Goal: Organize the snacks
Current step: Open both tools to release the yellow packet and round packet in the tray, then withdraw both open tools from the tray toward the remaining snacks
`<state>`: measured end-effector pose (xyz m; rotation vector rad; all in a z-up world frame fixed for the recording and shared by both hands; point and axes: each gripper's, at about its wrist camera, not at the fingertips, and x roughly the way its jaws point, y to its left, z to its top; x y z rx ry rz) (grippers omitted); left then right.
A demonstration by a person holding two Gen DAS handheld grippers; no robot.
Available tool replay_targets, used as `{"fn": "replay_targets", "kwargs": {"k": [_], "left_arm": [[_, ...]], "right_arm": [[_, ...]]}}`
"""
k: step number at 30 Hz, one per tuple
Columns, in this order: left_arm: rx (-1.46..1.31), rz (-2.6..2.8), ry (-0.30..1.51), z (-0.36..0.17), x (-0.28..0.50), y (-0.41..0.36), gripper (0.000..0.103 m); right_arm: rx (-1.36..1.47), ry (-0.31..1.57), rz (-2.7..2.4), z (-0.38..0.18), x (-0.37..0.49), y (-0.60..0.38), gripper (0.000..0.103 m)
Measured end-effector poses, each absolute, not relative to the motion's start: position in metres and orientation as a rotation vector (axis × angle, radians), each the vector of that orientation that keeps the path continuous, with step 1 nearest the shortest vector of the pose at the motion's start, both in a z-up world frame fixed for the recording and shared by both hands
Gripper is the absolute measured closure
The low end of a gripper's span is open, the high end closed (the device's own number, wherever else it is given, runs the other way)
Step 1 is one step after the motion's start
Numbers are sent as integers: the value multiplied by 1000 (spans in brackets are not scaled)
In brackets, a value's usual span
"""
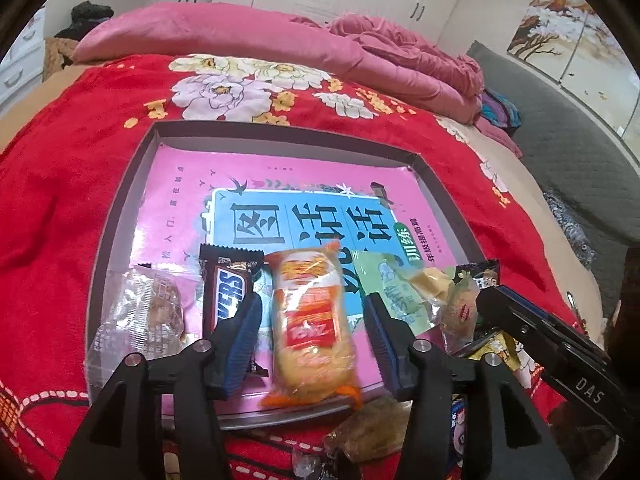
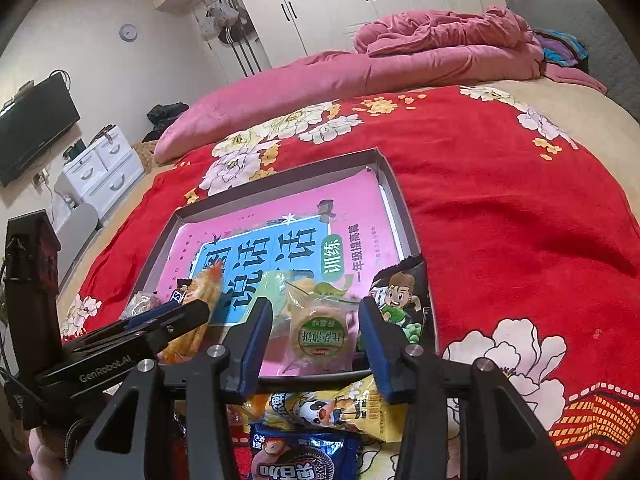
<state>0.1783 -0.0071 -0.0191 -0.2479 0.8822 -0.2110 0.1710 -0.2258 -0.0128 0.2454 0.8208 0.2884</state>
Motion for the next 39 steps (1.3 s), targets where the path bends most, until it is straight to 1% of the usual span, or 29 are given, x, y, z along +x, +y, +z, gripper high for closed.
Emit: {"fn": "replay_targets", "kwargs": {"k": [1,10,13,19,21,28,30,39], "left_arm": [[-247,-210,880,-19,178,-6,44],[-272,-195,863,-14,176,4,42],[-287,-186,860,-14,176,8,34],[-317,-171,844,-9,172,16,30],[-325,-164,838,-8,171,18,30],[-301,-133,775,6,160,19,27],[-296,-136,775,7,158,19,25],[-292,-119,783,9,151,22,24]], "right_arm": [[245,820,287,-12,171,-226,58],[239,817,286,-12,172,-226,56],[240,816,283,-12,172,-227,56],[240,814,284,-12,172,-227,54],[239,810,285,-11,171,-227,52],[232,795,286,-7,170,-228,49],[233,792,285,-6,170,-230,48],[230,769,289,-2,164,-235,42]]}}
